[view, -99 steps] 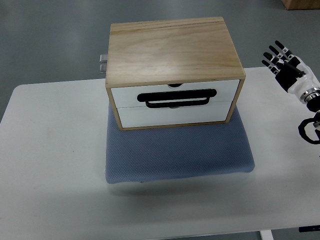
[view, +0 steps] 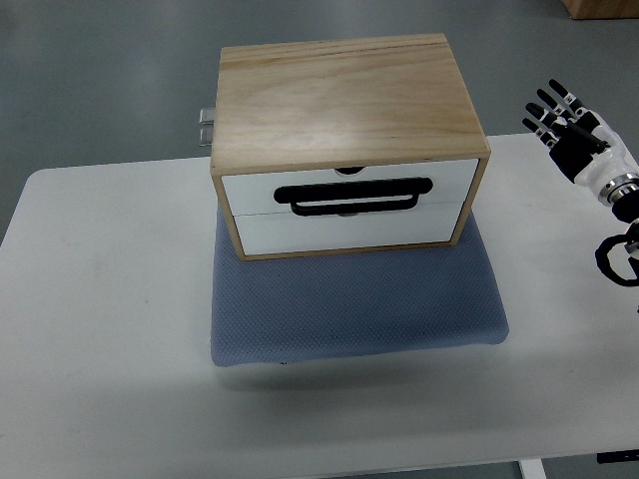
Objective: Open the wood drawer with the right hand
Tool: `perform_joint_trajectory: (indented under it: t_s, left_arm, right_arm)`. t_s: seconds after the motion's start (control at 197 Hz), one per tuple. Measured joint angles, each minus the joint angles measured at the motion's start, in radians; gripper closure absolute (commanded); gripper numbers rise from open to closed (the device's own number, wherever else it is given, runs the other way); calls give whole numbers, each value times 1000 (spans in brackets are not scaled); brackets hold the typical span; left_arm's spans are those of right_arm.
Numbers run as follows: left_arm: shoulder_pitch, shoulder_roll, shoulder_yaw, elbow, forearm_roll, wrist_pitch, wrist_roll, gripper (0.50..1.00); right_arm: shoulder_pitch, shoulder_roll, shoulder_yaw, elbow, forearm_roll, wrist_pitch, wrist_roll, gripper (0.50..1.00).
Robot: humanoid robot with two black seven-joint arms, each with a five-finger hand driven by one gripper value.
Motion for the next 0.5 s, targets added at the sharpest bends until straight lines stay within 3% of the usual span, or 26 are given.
perform_joint_trajectory:
  t_s: [0.502]
  left_arm:
    - [0, 0, 0, 2, 0, 0, 0, 500]
  right_arm:
    - [6, 1, -2, 5, 0, 16, -6, 546]
